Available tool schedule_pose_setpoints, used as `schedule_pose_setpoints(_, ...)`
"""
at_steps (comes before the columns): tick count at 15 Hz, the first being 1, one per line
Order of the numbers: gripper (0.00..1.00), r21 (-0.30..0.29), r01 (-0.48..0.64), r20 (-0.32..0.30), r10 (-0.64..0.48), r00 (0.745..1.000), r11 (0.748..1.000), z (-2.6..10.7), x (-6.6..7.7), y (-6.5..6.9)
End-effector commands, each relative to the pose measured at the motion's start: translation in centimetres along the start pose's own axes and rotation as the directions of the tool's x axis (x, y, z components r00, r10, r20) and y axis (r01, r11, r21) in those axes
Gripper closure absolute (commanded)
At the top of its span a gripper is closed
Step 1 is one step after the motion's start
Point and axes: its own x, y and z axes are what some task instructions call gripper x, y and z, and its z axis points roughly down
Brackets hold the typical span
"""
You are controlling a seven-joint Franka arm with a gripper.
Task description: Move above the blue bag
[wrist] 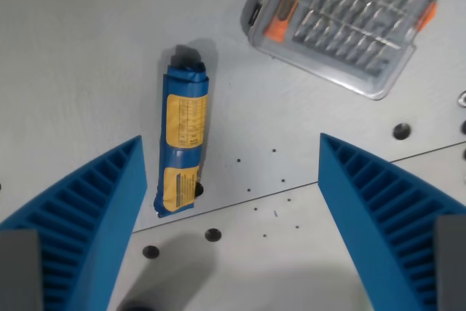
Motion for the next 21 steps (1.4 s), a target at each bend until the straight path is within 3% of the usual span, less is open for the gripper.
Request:
schedule_pose_setpoints(1,0.0,0.045,-0.061,-0.087,0.065,0.994,0.997,1.5,-0.9,-0.7)
schedule_pose_setpoints(21,0.0,0.061,-0.123,-0.071,0.127,0.989,0.99,11.8,-5.5,-3.7)
